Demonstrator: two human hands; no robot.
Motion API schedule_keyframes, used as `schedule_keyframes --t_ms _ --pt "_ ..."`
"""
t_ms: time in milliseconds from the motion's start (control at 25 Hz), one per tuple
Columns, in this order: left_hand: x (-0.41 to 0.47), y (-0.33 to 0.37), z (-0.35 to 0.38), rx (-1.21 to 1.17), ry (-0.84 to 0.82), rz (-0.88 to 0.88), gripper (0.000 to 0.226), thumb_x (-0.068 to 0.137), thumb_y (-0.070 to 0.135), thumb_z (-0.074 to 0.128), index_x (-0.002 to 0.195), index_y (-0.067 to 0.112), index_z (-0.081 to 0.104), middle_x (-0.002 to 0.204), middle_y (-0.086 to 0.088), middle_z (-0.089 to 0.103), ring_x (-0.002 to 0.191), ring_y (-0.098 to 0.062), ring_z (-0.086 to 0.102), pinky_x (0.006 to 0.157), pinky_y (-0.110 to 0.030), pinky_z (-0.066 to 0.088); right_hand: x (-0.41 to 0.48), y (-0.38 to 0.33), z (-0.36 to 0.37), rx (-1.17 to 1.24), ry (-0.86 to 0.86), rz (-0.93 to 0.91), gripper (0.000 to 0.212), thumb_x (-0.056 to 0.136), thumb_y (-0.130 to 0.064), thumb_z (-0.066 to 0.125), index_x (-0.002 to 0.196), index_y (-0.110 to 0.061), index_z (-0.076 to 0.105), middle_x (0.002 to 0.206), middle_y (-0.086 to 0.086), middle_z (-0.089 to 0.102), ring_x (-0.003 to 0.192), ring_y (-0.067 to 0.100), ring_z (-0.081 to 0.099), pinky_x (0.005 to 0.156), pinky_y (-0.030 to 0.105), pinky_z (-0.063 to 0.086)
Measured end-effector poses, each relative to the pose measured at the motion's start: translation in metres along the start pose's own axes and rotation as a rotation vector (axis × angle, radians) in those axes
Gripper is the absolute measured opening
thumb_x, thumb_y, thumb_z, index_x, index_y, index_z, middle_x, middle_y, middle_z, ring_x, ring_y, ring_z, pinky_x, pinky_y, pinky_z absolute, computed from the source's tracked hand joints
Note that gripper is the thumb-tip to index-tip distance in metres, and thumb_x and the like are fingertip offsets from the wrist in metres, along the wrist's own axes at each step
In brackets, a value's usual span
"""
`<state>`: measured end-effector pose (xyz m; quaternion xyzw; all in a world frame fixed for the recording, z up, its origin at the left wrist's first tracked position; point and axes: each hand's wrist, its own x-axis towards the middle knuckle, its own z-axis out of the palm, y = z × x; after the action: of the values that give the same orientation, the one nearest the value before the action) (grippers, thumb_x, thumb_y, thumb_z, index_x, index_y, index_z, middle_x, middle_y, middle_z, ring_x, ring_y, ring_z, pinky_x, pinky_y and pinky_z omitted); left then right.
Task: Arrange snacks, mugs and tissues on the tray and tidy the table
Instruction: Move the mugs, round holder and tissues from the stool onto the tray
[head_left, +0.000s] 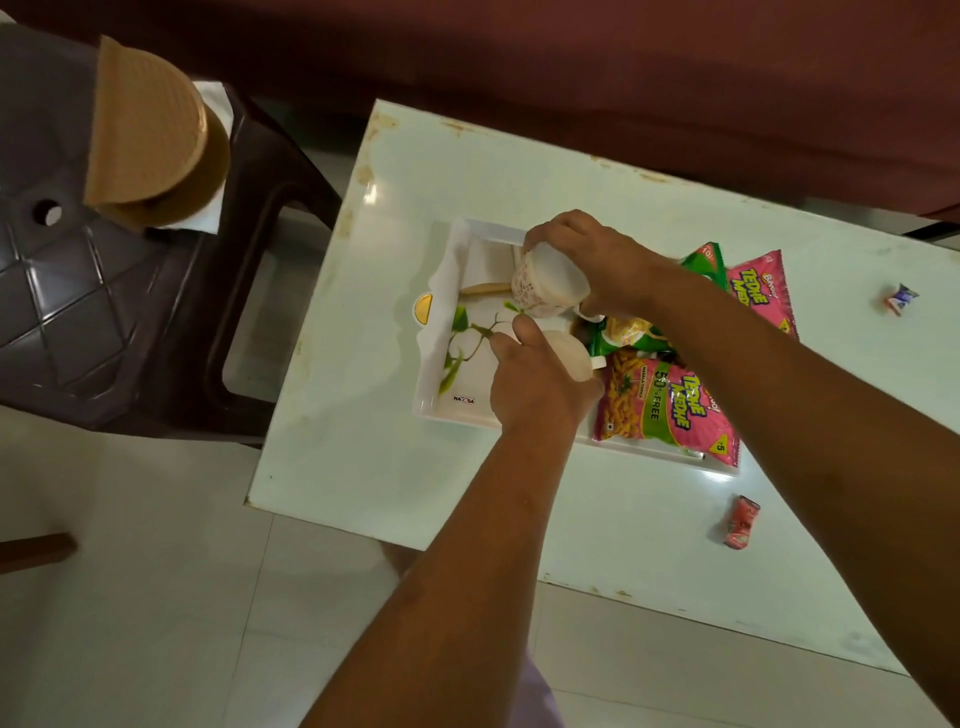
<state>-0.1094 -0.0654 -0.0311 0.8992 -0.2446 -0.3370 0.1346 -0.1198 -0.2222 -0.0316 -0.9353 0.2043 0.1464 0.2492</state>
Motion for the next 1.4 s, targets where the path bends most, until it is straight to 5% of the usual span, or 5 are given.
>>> schedule_keyframes --t_ms 200,640,960,1240,1400 --pt "0.0 0.003 -0.001 0.049 -0.02 -0.025 0.096 0.061 0.059 0.076 0.128 0.015 0.023 0.125 -0.012 0.041 0.101 -0.026 0.057 0.062 -0.032 0.036 0.003 0.005 -0.002 0.051 -0.014 0.054 0.098 0.056 0.007 0.078 0.132 -0.034 0.033 0.136 0.006 0.036 0.12 0.032 0.044 0.088 0.043 0.051" --pt "0.002 0.014 -0.001 0.166 -0.04 -0.029 0.086 0.06 0.071 0.068 0.117 0.014 0.038 0.105 -0.002 0.062 0.099 -0.022 0.062 0.061 -0.031 0.033 -0.005 0.01 -0.003 -0.023 -0.014 0.135 0.099 0.053 -0.018 0.089 0.13 -0.034 0.029 0.127 0.008 0.039 0.107 0.033 0.054 0.081 0.04 0.053" --pt "0.001 0.019 -0.008 0.256 -0.1 -0.036 0.086 0.061 0.075 0.063 0.115 0.011 0.043 0.085 -0.001 0.045 0.08 -0.018 0.049 0.06 -0.031 0.033 -0.014 0.006 -0.001 -0.023 0.018 0.162 0.098 0.051 -0.025 0.09 0.128 -0.032 0.03 0.122 0.008 0.039 0.101 0.032 0.055 0.078 0.037 0.053" --pt "-0.001 0.017 -0.009 0.222 -0.092 -0.007 0.089 0.061 0.08 0.059 0.115 0.011 0.044 0.084 -0.002 0.046 0.091 -0.021 0.06 0.057 -0.031 0.032 -0.017 0.001 0.001 0.0 0.04 0.19 0.098 0.053 -0.021 0.089 0.13 -0.031 0.029 0.125 0.008 0.039 0.106 0.032 0.054 0.08 0.039 0.053" --pt "-0.002 0.007 -0.013 0.292 -0.037 0.052 0.089 0.064 0.086 0.044 0.112 0.012 0.049 0.078 -0.003 0.045 0.086 -0.024 0.059 0.045 -0.028 0.018 -0.02 -0.002 0.003 0.052 0.036 0.226 0.1 0.056 -0.021 0.088 0.136 -0.031 0.028 0.136 0.008 0.036 0.119 0.035 0.046 0.093 0.044 0.048"
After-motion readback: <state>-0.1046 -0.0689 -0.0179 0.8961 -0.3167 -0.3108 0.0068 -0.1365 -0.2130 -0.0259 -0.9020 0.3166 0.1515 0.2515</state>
